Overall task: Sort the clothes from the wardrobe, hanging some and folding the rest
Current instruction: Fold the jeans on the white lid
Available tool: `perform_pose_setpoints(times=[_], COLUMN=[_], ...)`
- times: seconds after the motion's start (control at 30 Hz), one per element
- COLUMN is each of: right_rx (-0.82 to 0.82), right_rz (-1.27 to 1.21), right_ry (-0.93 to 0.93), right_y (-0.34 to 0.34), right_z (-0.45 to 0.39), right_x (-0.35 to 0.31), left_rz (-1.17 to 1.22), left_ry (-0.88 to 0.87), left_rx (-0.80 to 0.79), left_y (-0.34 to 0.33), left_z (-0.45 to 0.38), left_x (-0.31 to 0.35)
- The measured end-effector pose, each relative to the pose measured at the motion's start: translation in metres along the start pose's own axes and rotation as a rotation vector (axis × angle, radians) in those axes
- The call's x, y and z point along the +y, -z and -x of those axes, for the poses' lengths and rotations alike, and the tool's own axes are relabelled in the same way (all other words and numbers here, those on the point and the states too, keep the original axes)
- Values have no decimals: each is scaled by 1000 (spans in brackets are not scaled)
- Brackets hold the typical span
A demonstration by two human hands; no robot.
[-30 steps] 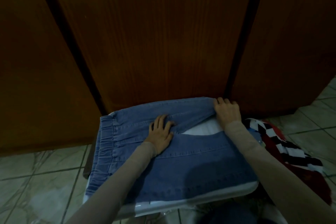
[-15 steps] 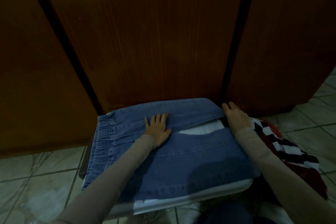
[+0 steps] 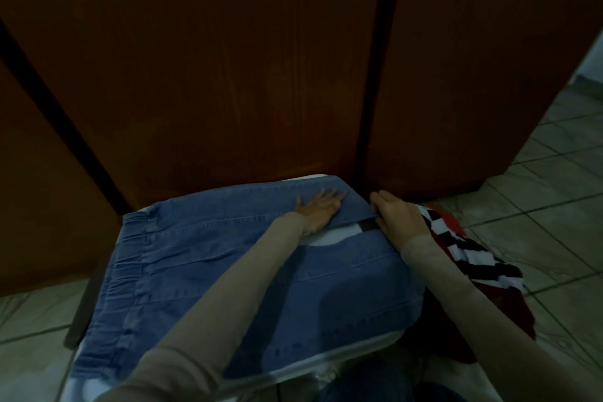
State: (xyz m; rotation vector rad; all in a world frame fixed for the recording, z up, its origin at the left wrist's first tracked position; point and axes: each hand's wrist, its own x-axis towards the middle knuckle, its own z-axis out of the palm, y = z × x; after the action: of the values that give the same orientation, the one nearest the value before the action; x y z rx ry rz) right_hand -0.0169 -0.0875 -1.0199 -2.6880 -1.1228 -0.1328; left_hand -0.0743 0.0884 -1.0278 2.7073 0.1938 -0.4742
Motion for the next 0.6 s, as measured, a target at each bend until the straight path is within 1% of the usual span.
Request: perform_pose_setpoints(times=[0.1, 0.2, 0.3, 0.37, 0.4, 0.47, 0.53, 0.6], right_rx=[20, 34, 41, 44, 18, -115, -283, -354], right_rz=[-43, -100, -223, -300, -305, -203, -6, 163], right_ry=[37, -5, -83, -74, -37, 51, 88, 94], right_y=[-5, -11, -12, -11, -12, -13, -16, -19], right_z=[2, 1, 2, 8, 12, 22, 28, 32], right_x=[6, 6, 2, -4, -8, -18, -27, -35], left_rz=[-5, -28, -119, -158, -164, -166, -191, -235], left_ry=[11, 25, 54, 59, 55, 51, 54, 67], left_rx=[-11, -5, 47, 108, 149, 220, 246, 253], left_y=[3, 5, -4, -12, -16, -23, -27, -30], left_z=[-8, -12, -13, -9, -5, 6, 20, 36], left_x=[-7, -12, -11, -10, -11, -12, -16, -24])
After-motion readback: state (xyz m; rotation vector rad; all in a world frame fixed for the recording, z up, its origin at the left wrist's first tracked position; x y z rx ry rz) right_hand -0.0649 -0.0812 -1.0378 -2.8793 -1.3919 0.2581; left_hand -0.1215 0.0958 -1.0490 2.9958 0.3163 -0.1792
